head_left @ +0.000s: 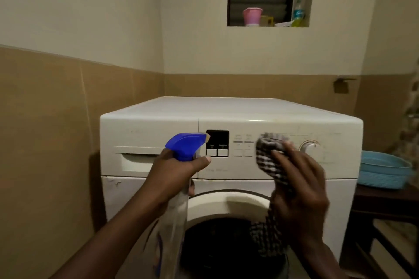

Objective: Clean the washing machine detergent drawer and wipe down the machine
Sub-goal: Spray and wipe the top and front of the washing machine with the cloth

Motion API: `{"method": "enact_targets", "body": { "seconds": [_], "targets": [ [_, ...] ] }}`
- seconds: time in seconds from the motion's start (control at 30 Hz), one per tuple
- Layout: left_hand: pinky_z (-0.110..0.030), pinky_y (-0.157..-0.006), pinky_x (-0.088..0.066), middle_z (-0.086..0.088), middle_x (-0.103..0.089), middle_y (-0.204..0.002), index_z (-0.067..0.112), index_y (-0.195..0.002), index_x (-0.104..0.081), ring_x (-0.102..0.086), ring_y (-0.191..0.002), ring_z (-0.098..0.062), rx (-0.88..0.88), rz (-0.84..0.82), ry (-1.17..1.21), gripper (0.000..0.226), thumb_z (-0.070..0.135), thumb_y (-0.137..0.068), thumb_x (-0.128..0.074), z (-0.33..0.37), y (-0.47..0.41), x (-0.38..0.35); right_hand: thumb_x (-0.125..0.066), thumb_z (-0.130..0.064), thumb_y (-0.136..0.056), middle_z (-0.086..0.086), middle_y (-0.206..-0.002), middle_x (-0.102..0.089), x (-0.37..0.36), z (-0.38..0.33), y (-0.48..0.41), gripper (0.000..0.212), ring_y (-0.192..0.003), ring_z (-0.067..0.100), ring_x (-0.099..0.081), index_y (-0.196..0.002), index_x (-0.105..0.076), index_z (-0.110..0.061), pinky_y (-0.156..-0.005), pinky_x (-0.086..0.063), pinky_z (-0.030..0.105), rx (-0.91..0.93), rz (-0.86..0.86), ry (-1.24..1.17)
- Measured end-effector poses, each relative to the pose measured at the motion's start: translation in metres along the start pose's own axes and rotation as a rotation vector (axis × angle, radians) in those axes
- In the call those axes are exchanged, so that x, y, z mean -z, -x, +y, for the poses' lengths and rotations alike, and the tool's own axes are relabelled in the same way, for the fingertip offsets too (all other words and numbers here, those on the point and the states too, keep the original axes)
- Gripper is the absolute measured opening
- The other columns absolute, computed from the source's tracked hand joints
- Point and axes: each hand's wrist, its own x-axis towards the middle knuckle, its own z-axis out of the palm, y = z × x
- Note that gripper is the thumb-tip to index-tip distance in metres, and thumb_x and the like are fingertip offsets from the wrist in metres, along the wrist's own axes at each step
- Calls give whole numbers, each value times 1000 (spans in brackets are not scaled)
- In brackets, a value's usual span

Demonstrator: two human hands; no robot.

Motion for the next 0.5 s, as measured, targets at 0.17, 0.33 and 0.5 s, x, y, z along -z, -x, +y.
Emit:
{"method": "enact_targets", "body": {
  "seconds": [0.17, 0.33, 0.5],
  "targets": [
    [-22, -47, -50, -15, -67, -87, 12, -100, -61, -59, -47, -17, -23, -22, 26, 37, 36, -78, -79, 11, -10, -37, -54, 13, -67, 15, -134, -55, 46, 20, -13, 56, -124, 36, -50, -121, -62, 2, -111, -37, 35, -9, 118, 121],
    [-23, -51, -50, -8, -66, -88, 22, -113, -59, -61, -58, -17, -28, -128, 42, 44, 36, -77, -80, 10, -12, -63, -54, 11, -70, 14, -135, -54, 68, 36, -28, 53, -126, 37, -49, -122, -62, 3, -111, -37, 39, -36, 179, 145],
    [-29, -58, -51, -11, -69, -91, 15, -105, -61, -62, -59, -16, 15, -162, -18, 46, 41, -73, -81, -12, -9, -66, -55, 12, -72, 12, -142, -48, 45, 40, -32, 59, -133, 29, -43, -130, -57, -1, -113, -36, 39, -74, 106, 40]
  ]
}}
